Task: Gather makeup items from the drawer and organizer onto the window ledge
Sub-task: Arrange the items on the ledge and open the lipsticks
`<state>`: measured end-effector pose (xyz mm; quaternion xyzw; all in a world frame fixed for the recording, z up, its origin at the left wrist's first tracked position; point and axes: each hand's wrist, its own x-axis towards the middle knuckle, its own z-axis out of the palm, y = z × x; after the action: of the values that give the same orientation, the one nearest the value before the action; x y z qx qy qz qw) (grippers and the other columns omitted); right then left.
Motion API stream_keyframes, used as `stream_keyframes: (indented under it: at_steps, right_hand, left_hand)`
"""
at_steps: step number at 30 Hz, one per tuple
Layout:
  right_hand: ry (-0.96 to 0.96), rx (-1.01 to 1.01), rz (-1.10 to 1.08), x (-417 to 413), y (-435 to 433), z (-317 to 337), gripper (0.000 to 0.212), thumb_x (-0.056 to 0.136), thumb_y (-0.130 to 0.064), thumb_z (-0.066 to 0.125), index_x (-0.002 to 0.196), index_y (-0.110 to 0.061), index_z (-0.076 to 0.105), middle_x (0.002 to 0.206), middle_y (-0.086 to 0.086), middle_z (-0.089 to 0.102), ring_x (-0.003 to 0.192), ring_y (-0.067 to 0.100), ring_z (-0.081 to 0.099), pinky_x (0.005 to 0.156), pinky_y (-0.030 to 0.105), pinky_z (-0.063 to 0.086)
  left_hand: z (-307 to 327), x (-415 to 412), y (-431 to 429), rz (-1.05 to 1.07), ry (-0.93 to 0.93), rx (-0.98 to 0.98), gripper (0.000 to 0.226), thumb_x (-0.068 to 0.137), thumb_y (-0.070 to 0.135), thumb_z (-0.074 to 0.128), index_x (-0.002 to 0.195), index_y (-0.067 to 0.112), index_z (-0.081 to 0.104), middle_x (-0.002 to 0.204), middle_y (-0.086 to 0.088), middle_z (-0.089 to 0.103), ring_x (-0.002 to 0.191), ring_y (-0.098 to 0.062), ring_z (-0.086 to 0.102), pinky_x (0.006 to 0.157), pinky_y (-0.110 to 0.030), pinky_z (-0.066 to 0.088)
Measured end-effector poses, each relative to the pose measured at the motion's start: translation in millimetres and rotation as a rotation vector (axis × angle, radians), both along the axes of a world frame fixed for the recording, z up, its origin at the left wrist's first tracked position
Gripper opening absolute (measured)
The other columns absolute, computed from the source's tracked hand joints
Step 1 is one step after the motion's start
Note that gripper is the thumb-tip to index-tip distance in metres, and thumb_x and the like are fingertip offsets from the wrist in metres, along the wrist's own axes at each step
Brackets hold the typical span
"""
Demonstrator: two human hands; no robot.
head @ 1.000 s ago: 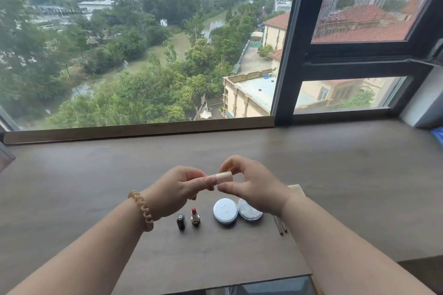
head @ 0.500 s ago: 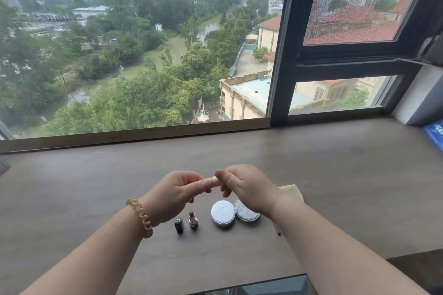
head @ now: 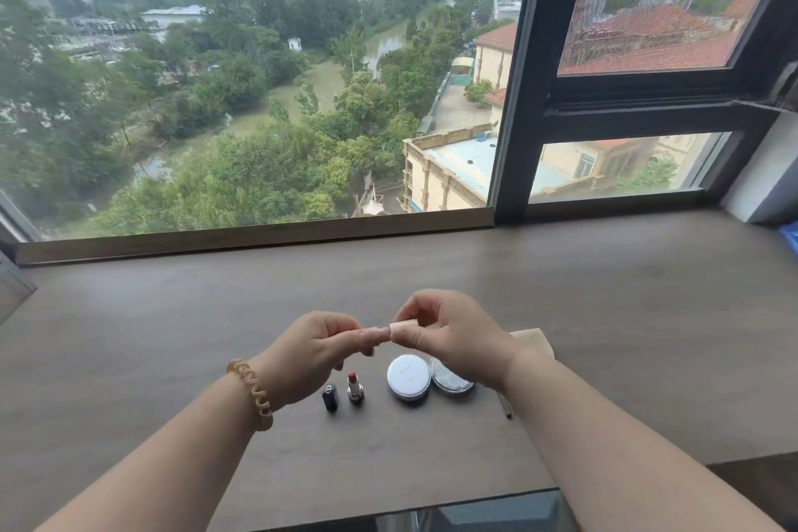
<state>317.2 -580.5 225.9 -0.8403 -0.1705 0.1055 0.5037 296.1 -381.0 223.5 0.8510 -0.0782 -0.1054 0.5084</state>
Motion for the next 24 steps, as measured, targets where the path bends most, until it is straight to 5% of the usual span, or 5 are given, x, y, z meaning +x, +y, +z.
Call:
stream_keyframes:
  at_steps: [5, 13, 17, 20, 24]
  right_hand:
    - [-0.051, -0.016, -0.003, 4, -4, -2, 0.018, 0.070, -0.014, 0.080, 0.078, -0.021, 0.065, 0.082, 0.003, 0.069, 0.075, 0.008, 0.059, 0.076, 0.028, 0.050]
    - [-0.240, -0.396, -0.031, 16, -12, -14, 0.011, 0.074, -0.029, 0.072, 0.079, -0.031, 0.063, 0.079, -0.013, 0.068, 0.083, 0.007, 0.060, 0.093, 0.032, 0.038]
    - [-0.095, -0.330, -0.228, 23, -27, -33, 0.011, 0.081, -0.027, 0.065, 0.083, -0.025, 0.054, 0.074, -0.014, 0.063, 0.080, 0.011, 0.059, 0.081, 0.032, 0.042]
    - [0.029, -0.204, -0.281, 23, -25, -53, 0.011, 0.079, -0.025, 0.063, 0.082, -0.025, 0.053, 0.078, -0.009, 0.067, 0.083, 0.017, 0.061, 0.077, 0.036, 0.047]
    - [0.021, -0.221, -0.267, 16, -4, -88, 0.011, 0.077, -0.035, 0.065, 0.077, -0.029, 0.056, 0.086, -0.014, 0.063, 0.084, 0.013, 0.053, 0.070, 0.035, 0.042]
  left_hand:
    - [1, -1, 3, 0.056, 0.018, -0.008, 0.040, 0.080, 0.048, 0.064, 0.069, 0.011, 0.072, 0.043, 0.011, 0.045, 0.052, -0.006, 0.041, 0.051, -0.018, 0.033]
    - [-10, -2, 16, 0.138, 0.028, -0.036, 0.037, 0.080, 0.047, 0.064, 0.072, 0.012, 0.072, 0.049, 0.012, 0.053, 0.053, -0.006, 0.043, 0.057, -0.017, 0.037]
    - [-27, 0, 34, 0.336, -0.009, -0.312, 0.019, 0.092, 0.030, 0.057, 0.086, 0.016, 0.068, 0.075, -0.005, 0.060, 0.065, -0.008, 0.055, 0.076, -0.023, 0.042]
    - [-47, -7, 30, 0.368, 0.040, -0.387, 0.007, 0.095, 0.011, 0.050, 0.095, 0.015, 0.056, 0.087, -0.009, 0.064, 0.081, -0.009, 0.064, 0.073, -0.009, 0.044]
    - [-90, -17, 18, 0.426, 0.096, -0.355, 0.013, 0.088, 0.000, 0.058, 0.087, 0.012, 0.054, 0.088, -0.003, 0.061, 0.085, -0.014, 0.057, 0.071, -0.012, 0.046]
